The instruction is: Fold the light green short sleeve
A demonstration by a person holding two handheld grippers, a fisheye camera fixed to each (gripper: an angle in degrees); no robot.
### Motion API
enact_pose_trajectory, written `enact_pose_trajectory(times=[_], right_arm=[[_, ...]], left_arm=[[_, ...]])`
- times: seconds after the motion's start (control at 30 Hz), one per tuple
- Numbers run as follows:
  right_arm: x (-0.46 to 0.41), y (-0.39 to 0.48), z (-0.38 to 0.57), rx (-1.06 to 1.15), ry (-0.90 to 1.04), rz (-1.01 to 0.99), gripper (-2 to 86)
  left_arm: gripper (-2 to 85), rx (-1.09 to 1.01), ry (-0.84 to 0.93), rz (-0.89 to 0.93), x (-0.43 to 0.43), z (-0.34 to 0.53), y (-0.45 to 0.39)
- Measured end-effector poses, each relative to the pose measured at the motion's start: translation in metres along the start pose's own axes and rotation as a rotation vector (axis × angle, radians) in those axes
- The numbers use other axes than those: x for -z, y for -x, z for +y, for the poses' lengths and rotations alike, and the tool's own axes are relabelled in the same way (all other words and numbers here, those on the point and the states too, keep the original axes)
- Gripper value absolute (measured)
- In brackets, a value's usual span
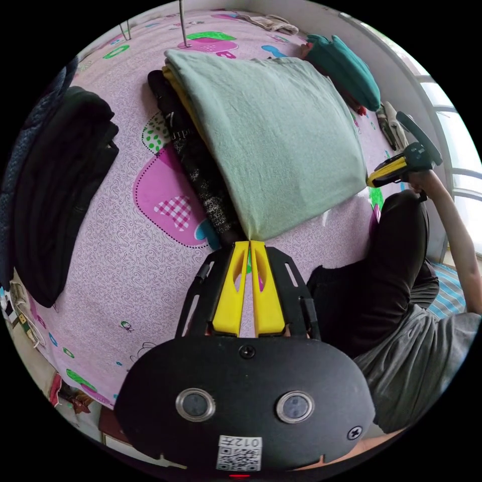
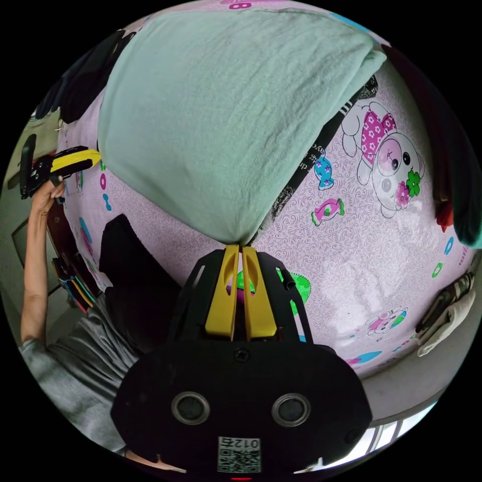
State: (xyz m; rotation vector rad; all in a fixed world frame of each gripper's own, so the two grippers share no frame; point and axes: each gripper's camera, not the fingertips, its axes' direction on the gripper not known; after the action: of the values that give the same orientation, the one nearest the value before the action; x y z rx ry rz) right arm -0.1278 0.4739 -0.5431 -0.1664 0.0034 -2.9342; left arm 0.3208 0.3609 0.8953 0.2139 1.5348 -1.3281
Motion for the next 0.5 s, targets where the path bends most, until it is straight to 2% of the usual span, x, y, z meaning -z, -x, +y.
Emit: enact_pose_trajectory(times=[0.17, 0.33, 0.43, 0.5], right_arm=[[-0.051, 0.022, 0.035, -0.01, 0.085, 0.048, 4.7], [-0.084, 0.04, 0.103, -0.074, -0.053, 0.064, 4.9], [-0.093, 0.056, 0.151, -0.103, -0.18, 0.094, 3.1], [-0.1, 0.071, 0.182, -0.119, -0.268, 0.13, 1.9]], left_arm=[[0.0, 0.049, -0.034, 0.049, -0.015, 0.021, -0.017], [0.2, 0.094, -0.135, 0.04, -0.019, 0.059, -0.035], [0.3, 0.057, -0.305, 0.014, -0.01, 0.082, -0.064], [0.5, -0.034, -0.489, -0.003, -0.003, 0.095, -0.1]])
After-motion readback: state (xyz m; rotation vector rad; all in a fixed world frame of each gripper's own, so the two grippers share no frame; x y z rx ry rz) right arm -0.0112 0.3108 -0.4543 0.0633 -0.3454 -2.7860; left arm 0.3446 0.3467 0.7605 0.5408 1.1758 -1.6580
